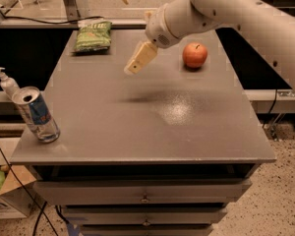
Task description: Move green jalapeno chip bag near redbull can
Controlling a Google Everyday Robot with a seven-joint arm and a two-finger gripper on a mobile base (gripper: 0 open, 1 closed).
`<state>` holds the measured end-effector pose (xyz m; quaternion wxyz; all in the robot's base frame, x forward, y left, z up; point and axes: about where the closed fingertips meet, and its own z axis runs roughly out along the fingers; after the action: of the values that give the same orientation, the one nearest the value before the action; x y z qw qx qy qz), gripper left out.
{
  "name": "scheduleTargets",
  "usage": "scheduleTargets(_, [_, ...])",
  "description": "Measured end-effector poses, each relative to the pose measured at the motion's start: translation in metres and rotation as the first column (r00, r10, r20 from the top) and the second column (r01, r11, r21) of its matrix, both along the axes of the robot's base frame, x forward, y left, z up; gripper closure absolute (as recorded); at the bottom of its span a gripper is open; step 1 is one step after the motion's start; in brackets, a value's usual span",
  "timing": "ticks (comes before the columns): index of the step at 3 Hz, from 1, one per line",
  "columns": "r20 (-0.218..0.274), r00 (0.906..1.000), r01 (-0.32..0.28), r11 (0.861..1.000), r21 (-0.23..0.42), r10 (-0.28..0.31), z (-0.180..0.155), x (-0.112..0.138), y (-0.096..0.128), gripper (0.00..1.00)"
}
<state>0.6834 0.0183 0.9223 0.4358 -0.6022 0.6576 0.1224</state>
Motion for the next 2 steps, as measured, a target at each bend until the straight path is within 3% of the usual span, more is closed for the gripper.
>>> scheduleTargets(1, [-0.036, 0.9993, 0.009, 0.998, 0.059, -0.007, -0.0096, 0.0364, 0.0156, 0.00])
scheduleTargets(2, [-0.027, 0.9996, 0.012, 0.997, 0.072, -0.010, -0.0052, 0.0435, 0.0162, 0.00])
